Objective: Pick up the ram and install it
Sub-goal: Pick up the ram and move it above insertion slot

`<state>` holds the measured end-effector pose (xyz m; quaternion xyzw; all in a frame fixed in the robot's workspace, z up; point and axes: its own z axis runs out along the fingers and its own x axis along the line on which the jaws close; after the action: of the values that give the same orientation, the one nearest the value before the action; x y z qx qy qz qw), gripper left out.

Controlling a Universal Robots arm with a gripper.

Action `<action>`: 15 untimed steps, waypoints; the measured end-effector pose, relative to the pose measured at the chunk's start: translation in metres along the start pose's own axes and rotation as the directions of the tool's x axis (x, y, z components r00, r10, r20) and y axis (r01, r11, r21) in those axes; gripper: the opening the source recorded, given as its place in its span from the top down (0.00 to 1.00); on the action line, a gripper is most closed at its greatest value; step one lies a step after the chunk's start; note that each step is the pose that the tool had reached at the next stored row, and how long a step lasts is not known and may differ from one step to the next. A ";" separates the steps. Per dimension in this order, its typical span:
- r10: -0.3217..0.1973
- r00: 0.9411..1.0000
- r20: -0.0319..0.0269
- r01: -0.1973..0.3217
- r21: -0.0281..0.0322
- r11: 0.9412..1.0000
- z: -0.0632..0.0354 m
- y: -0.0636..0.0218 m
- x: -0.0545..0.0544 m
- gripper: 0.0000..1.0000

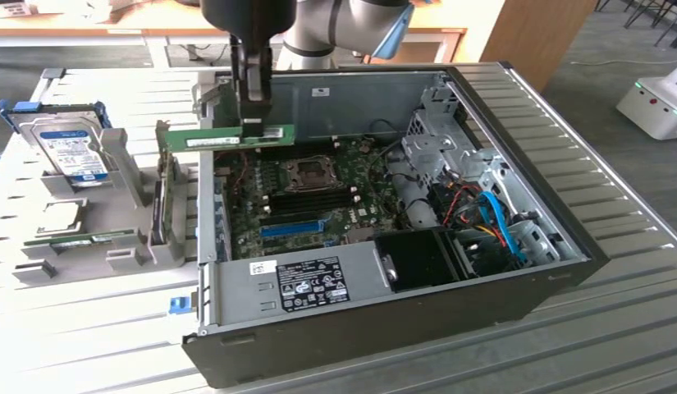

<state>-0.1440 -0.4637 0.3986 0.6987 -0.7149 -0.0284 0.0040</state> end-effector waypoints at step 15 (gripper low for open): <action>0.000 1.000 0.000 0.000 -0.002 1.000 -0.0012 -0.0304 -0.001 0.88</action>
<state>-0.1135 -0.4637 0.3983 0.6987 -0.7149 -0.0289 0.0045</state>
